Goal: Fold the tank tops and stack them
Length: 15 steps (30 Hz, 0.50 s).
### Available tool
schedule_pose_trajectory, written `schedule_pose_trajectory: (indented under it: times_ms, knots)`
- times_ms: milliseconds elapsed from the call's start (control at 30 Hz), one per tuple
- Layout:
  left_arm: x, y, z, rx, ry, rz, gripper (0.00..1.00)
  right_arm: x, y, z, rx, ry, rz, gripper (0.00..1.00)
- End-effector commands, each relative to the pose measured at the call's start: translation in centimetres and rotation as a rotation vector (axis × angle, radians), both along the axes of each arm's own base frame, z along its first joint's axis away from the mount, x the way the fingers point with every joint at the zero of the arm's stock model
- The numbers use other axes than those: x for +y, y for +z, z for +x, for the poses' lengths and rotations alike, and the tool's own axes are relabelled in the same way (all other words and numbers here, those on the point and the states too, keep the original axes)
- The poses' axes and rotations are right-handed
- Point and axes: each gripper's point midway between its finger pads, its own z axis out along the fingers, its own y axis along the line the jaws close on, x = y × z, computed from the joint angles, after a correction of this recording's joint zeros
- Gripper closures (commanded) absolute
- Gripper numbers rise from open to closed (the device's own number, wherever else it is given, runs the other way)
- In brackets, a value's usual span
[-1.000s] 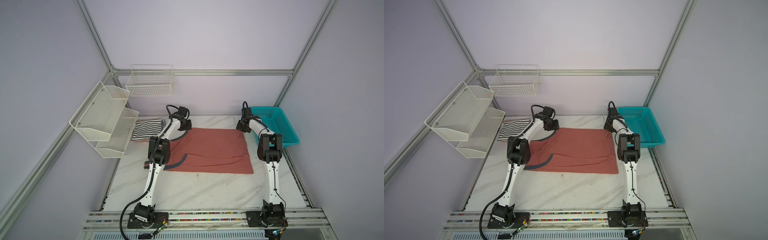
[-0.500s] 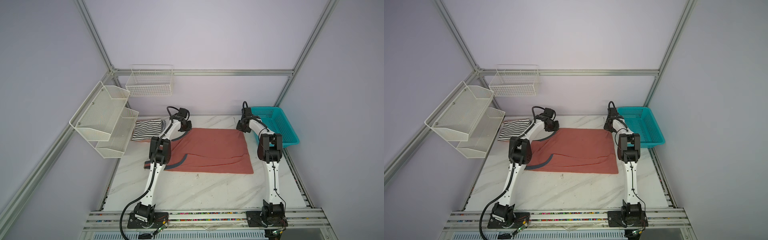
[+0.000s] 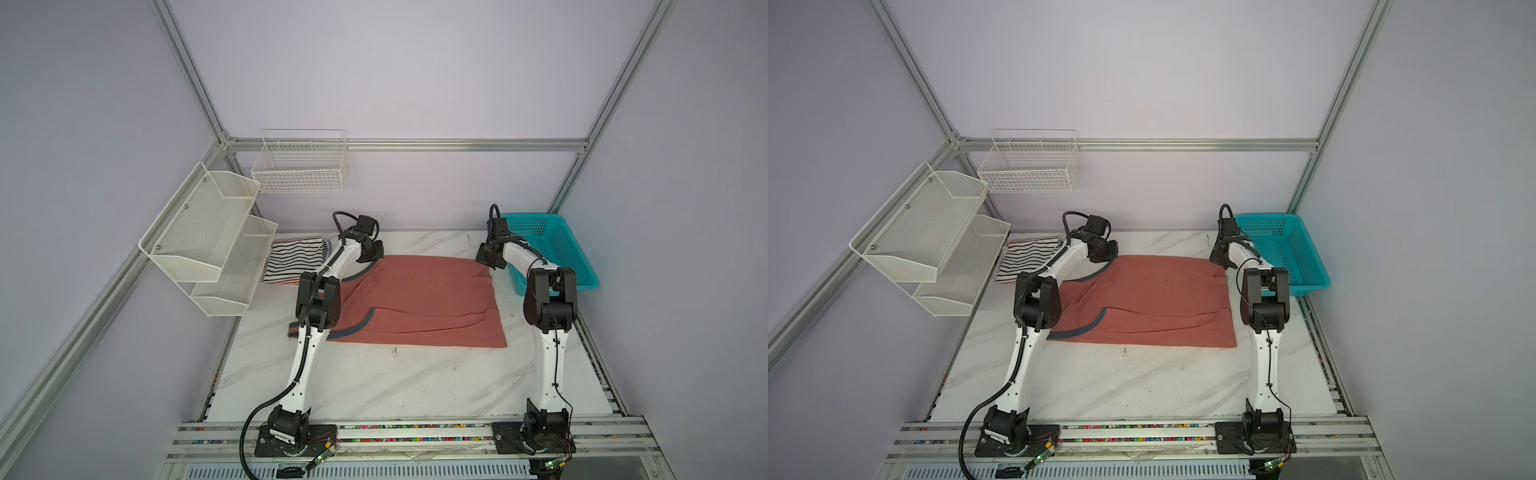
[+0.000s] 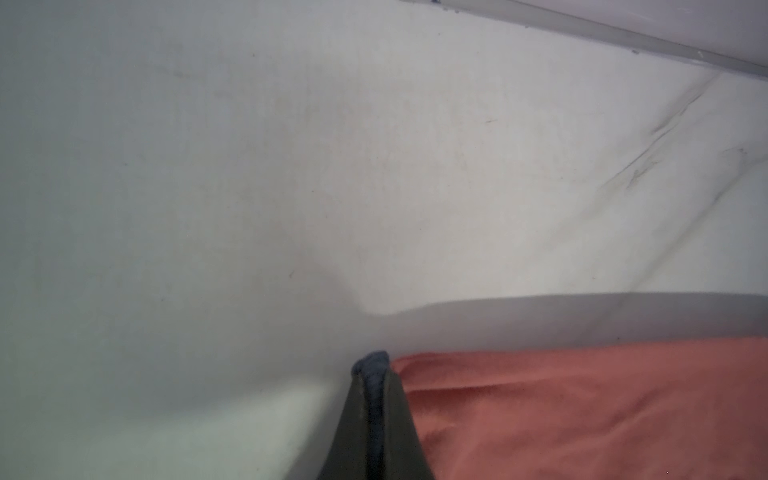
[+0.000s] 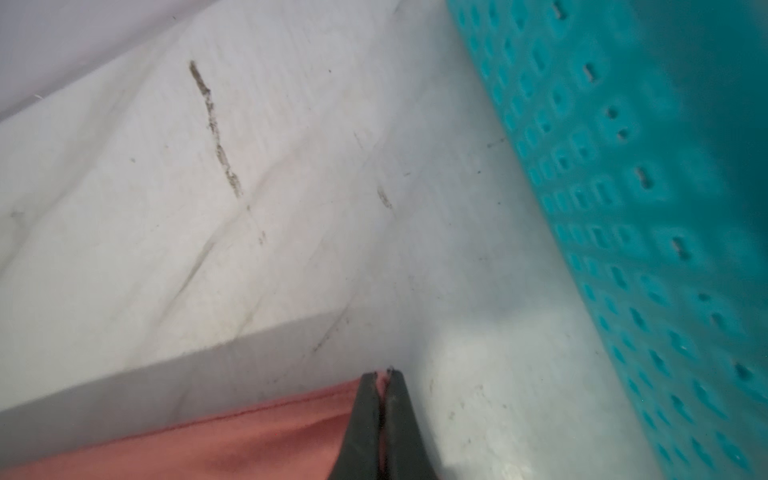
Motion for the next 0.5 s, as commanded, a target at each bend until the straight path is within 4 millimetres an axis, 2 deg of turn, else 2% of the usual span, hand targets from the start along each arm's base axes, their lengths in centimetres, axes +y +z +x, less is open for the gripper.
schedule_pose_trajectory:
  times_ms: [0, 167, 467]
  knots:
    - [-0.6, 5.5, 0.7, -0.131, -0.006, -0.022, 0.98, -0.6, 4.5, 0.8, -0.125, -0.004, -0.018, 1.00]
    - [-0.6, 5.6, -0.4, -0.118, -0.017, -0.015, 0.98, -0.4, 4.6, -0.4, -0.114, 0.016, -0.013, 1.00]
    - [0.0, 5.4, -3.7, -0.096, -0.004, 0.000, 0.98, -0.2, 5.4, -3.7, -0.123, 0.033, 0.003, 1.00]
